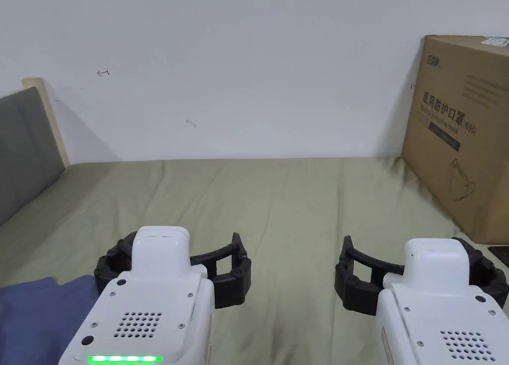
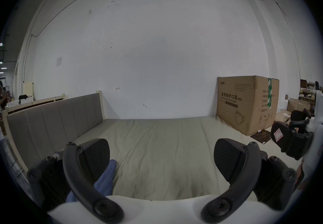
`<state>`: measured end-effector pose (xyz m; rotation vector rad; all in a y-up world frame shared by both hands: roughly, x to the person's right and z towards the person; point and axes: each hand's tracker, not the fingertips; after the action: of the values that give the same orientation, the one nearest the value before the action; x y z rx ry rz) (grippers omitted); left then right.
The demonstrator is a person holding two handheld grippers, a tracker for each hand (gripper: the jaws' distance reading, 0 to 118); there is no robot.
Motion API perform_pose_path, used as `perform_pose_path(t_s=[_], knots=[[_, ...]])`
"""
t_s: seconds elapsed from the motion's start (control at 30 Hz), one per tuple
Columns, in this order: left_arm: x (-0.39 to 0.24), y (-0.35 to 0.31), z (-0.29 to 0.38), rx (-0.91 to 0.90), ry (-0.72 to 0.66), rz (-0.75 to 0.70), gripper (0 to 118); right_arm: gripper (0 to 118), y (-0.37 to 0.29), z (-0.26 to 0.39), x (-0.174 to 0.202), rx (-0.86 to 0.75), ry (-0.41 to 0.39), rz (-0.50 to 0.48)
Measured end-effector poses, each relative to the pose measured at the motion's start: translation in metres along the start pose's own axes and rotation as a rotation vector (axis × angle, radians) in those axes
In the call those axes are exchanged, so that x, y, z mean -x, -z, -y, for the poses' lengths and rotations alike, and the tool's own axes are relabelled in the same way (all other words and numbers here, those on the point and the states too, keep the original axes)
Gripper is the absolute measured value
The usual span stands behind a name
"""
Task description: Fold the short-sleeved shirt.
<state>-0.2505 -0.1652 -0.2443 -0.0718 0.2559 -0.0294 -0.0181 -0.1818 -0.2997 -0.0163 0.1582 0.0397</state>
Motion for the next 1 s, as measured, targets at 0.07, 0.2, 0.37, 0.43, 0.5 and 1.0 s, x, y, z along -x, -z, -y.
perform_pose_path(t_s=[0.07,0.2,0.37,0.43,0.5,1.0], knots=[[-0.002,-0.002,0.000,-0.012,0.022,-0.011,100,114,0.001,0.000,0.001,0.008,-0.016,0.002],[0.002,-0.003,0.001,-0.007,0.004,-0.019,35,25,-0.002,0.003,0.005,-0.002,-0.043,0.023],[0.007,-0.005,0.003,-0.019,-0.024,-0.039,1,19,0.005,0.001,0.000,0.058,-0.028,0.032],[0.008,-0.004,0.003,-0.019,-0.017,-0.038,0,19,0.004,0.001,-0.001,0.046,-0.048,0.037],[0.008,-0.004,0.001,-0.005,-0.025,-0.041,0,19,0.007,-0.002,-0.002,0.067,-0.053,-0.024],[0.006,-0.003,0.000,0.019,-0.019,-0.042,0,0,0.001,0.001,0.006,0.021,-0.061,0.018]])
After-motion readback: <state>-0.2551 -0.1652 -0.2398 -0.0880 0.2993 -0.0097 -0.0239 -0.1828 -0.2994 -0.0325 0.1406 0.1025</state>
